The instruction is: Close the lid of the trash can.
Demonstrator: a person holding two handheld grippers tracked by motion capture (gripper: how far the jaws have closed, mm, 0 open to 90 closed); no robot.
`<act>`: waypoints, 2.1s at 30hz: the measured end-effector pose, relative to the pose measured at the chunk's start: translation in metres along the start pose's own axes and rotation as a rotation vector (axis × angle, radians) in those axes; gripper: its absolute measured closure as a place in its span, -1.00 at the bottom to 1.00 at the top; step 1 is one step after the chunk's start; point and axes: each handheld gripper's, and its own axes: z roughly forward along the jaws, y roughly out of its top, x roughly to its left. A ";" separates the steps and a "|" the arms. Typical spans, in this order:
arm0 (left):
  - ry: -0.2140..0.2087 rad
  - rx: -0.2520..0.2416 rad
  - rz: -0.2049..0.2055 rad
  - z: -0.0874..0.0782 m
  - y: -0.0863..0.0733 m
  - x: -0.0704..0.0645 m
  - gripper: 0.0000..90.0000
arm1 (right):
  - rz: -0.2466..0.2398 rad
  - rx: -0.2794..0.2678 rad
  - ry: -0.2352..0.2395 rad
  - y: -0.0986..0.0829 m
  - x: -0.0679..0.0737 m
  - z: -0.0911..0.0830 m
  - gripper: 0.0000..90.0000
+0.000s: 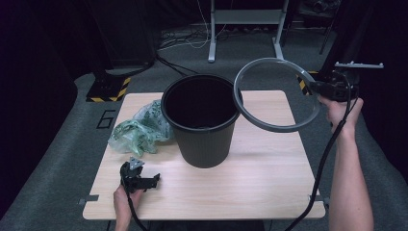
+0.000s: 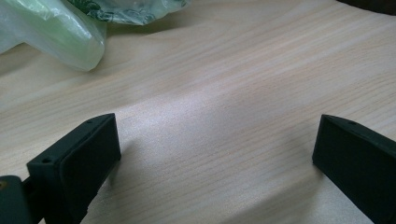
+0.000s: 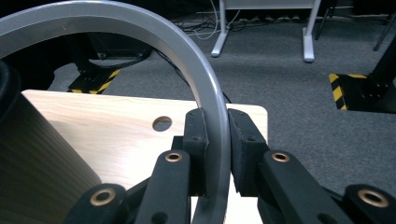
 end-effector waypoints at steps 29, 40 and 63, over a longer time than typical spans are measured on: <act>0.000 0.000 0.000 0.000 0.000 0.000 -0.98 | -0.100 0.032 0.124 0.031 0.081 0.040 0.74; -0.002 0.002 -0.003 0.000 0.000 0.000 -0.98 | -0.125 0.055 0.168 0.040 0.113 0.061 0.74; -0.002 0.004 0.002 0.000 0.000 0.000 -0.98 | -0.167 0.112 0.228 0.043 0.161 0.093 0.74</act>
